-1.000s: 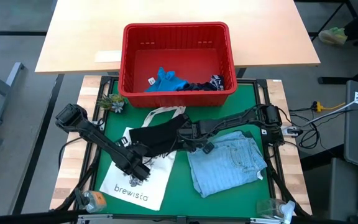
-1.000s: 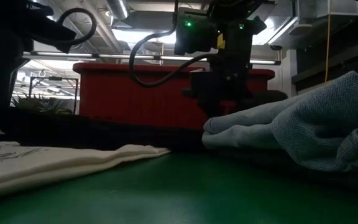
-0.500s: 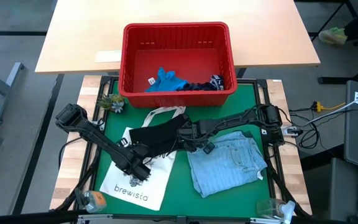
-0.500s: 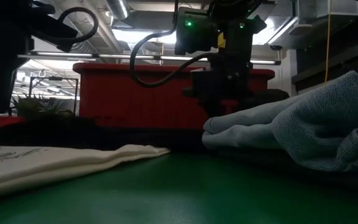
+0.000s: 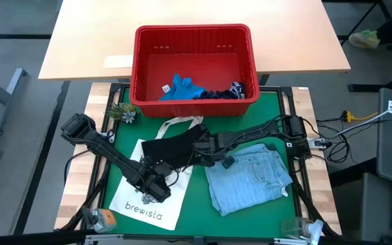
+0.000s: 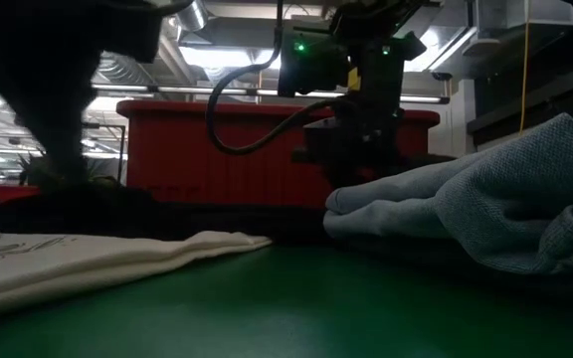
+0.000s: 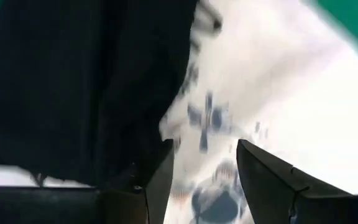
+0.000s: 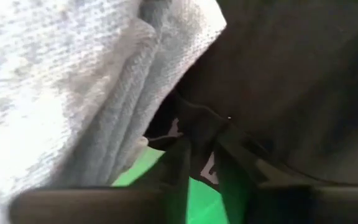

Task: Fold Laundry from Bin
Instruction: Fold the black boxer

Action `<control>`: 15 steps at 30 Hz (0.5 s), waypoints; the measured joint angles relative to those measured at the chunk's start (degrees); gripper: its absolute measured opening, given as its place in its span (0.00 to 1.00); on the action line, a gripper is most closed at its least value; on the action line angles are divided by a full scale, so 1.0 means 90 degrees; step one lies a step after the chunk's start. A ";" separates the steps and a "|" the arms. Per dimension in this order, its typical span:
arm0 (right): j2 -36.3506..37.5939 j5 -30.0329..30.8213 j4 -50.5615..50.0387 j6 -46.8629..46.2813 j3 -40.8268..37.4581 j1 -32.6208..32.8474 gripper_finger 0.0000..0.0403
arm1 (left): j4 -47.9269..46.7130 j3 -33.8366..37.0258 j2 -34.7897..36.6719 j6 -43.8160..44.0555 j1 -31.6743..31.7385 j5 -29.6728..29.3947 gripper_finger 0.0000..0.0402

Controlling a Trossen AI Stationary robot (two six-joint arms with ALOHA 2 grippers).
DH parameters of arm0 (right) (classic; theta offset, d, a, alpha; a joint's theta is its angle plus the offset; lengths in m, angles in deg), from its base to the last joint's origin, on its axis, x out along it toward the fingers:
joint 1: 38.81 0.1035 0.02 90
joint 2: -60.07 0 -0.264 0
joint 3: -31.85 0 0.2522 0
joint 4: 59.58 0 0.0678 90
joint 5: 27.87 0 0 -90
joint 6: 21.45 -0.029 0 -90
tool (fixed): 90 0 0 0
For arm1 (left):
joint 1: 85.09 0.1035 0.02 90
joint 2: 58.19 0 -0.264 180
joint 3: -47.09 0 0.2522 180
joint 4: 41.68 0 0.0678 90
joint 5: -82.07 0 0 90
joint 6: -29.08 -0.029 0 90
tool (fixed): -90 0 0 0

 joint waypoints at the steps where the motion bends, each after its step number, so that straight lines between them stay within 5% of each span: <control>1: 0.0000 0.0018 0.0013 0.0000 0.0000 0.0000 0.13 | 0.0064 0.0000 0.0000 -0.0001 0.0002 -0.0183 0.42; 4: 0.0000 0.0028 0.0008 -0.0002 0.0000 -0.0005 0.03 | 0.0162 0.0000 0.0000 -0.0003 0.0002 -0.0656 0.42; 10: 0.0012 -0.0028 -0.0577 0.0000 0.0299 -0.0009 0.08 | 0.0241 0.0000 0.0000 -0.0007 0.0005 -0.1517 0.42; 15: 0.0014 -0.0045 -0.0769 -0.0002 0.0634 -0.0007 0.03 | 0.0246 0.0000 0.0000 -0.0013 0.0012 -0.1716 0.42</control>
